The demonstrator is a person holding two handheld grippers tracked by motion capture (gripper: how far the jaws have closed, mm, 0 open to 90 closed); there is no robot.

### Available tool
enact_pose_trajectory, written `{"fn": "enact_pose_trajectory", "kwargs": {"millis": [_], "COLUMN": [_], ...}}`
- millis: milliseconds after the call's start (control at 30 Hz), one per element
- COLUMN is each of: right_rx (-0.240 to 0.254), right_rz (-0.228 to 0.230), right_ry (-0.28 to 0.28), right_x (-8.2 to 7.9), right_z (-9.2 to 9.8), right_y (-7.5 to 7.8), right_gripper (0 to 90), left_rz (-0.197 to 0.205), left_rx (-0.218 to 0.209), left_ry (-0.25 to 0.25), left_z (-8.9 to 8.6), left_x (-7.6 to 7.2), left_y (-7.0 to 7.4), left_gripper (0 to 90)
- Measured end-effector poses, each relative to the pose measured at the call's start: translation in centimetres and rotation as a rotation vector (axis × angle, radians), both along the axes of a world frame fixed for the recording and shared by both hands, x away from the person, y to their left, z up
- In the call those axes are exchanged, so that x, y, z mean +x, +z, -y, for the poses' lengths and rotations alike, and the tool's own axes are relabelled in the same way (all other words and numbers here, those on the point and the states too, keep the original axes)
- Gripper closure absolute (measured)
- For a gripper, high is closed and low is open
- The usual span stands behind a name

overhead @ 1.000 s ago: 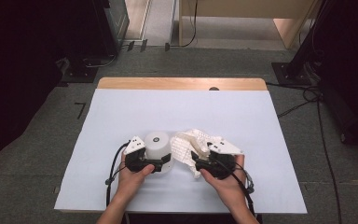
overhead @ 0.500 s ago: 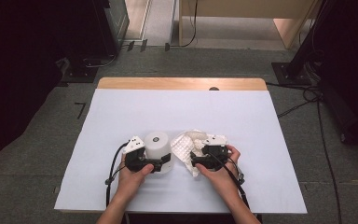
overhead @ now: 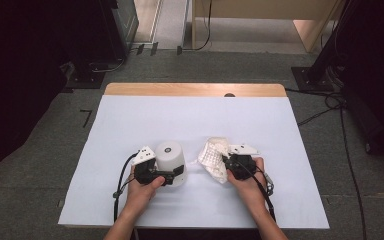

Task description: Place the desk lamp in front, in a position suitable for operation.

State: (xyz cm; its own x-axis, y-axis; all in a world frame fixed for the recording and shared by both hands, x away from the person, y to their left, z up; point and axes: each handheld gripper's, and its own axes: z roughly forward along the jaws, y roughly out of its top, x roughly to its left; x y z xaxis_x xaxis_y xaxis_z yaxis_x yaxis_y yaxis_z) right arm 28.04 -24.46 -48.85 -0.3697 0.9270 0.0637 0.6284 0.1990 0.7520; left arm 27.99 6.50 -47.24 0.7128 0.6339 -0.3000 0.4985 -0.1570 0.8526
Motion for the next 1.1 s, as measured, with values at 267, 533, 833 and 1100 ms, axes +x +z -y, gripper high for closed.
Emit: {"fn": "enact_pose_trajectory", "kwargs": {"millis": [267, 533, 833, 1100], "right_rx": [0.023, 0.035, -0.101, 0.047], "right_rz": [-0.032, -0.024, -0.028, 0.031], "right_ry": [0.0, -0.019, -0.042, -0.028], "right_x": [-0.4, -0.4, -0.1, -0.7], "right_z": [0.8, -2.1, -2.3, 0.9], "right_y": [0.4, 0.3, -0.8, 0.3], "right_gripper": [39.9, 5.6, 25.1, 77.6], "left_rz": [-0.002, -0.002, -0.002, -0.016], "left_rx": [0.003, 0.003, 0.001, -0.075], "left_ry": [-0.007, -0.006, -0.011, -0.042], "left_z": [0.1, 0.2, 0.0, 0.2], "left_x": [0.1, 0.1, 0.0, 0.1], "left_y": [-0.2, -0.1, -0.1, -0.2], "left_gripper": [8.1, 8.1, 8.2, 8.2]}}
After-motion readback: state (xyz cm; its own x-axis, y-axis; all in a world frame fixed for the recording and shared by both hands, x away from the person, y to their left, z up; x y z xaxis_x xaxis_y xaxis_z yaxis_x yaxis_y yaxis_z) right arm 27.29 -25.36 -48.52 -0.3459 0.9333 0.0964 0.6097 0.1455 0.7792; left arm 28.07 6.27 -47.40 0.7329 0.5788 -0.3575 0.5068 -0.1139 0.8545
